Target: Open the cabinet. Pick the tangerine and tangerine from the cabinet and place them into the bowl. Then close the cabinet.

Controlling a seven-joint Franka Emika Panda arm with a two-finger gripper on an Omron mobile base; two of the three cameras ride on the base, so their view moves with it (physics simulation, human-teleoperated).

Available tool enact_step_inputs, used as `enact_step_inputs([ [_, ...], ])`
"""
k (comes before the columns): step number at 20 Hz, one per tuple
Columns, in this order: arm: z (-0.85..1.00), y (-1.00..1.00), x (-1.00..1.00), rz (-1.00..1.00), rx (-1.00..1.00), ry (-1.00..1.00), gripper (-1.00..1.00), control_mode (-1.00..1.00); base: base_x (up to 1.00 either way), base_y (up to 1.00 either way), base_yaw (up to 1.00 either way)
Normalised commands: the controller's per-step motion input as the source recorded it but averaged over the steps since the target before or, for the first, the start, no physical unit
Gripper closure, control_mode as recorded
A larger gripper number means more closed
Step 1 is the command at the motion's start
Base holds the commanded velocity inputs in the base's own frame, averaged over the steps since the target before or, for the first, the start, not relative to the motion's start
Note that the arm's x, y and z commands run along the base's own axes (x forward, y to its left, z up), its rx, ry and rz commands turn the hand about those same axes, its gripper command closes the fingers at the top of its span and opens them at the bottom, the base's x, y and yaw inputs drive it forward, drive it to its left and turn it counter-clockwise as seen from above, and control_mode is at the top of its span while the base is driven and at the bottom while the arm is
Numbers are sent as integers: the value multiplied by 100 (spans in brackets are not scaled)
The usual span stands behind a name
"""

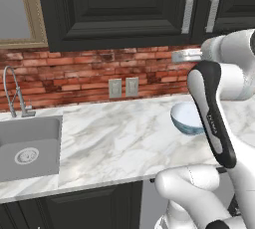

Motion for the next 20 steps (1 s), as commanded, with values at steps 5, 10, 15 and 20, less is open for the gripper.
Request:
enact_step_inputs([
  [5, 51, -3, -37, 0, 1, -66, -100, -100, 0, 0, 0],
  [10, 29, -4, -32, 0, 0, -63, -100, -100, 0, 0, 0],
  [15, 9, -2, -11, 0, 0, -42, -100, -100, 0, 0, 0],
  [20, 0, 0, 0, 0, 0, 0, -100, -100, 0, 0, 0],
])
